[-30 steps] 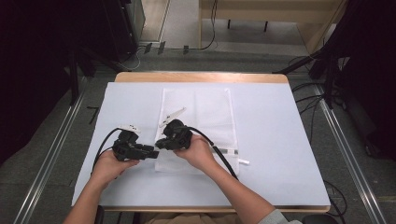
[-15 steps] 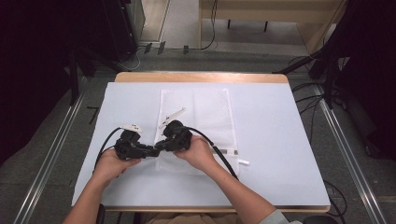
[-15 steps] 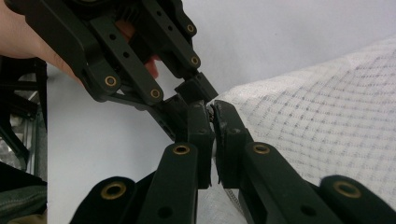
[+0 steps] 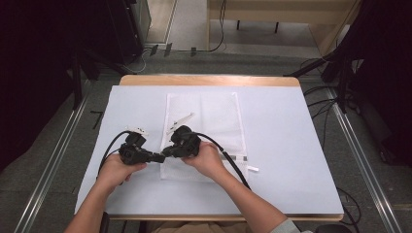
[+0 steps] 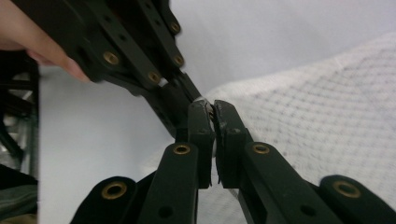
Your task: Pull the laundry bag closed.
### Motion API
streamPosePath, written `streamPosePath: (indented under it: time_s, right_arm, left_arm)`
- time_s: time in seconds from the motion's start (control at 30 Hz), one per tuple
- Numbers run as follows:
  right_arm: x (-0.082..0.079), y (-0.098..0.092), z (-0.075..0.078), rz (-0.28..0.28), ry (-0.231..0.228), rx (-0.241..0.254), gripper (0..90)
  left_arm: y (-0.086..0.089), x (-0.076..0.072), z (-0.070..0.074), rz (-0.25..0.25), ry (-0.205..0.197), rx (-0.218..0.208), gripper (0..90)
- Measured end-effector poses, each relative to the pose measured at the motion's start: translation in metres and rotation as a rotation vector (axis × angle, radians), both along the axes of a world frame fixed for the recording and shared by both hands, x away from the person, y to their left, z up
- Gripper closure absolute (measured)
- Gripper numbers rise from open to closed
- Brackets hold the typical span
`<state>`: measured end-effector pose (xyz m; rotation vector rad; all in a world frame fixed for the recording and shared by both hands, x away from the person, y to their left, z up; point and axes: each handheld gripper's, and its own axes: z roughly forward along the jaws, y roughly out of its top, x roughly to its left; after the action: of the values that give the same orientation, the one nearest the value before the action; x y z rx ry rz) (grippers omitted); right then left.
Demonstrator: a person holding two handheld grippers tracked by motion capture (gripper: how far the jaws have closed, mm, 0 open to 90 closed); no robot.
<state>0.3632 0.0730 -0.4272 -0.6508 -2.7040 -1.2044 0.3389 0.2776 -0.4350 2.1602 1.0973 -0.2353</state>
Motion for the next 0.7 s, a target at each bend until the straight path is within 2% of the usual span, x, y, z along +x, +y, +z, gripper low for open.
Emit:
streamPosePath:
  time_s: [0.17,0.27,0.43,0.6,0.7]
  right_arm:
    - [0.000,-0.001,-0.006,-0.007,0.005,0.000,88.4]
    - [-0.001,-0.001,-0.007,-0.016,0.004,0.005,88.5]
    - [-0.002,-0.006,-0.009,-0.035,-0.024,-0.001,88.5]
    - [0.001,-0.012,-0.013,-0.049,-0.017,-0.011,88.4]
    - [0.003,-0.017,-0.014,-0.051,-0.008,0.003,88.4]
  left_arm:
    - [-0.002,0.000,-0.002,-0.002,0.009,0.022,88.7]
    - [-0.001,0.000,-0.001,-0.002,0.014,0.017,88.8]
    - [0.003,0.000,0.000,-0.005,-0.003,0.015,88.9]
    - [0.004,-0.001,0.000,-0.012,-0.034,0.023,88.7]
    - [0.004,-0.002,0.001,-0.011,-0.045,0.024,88.5]
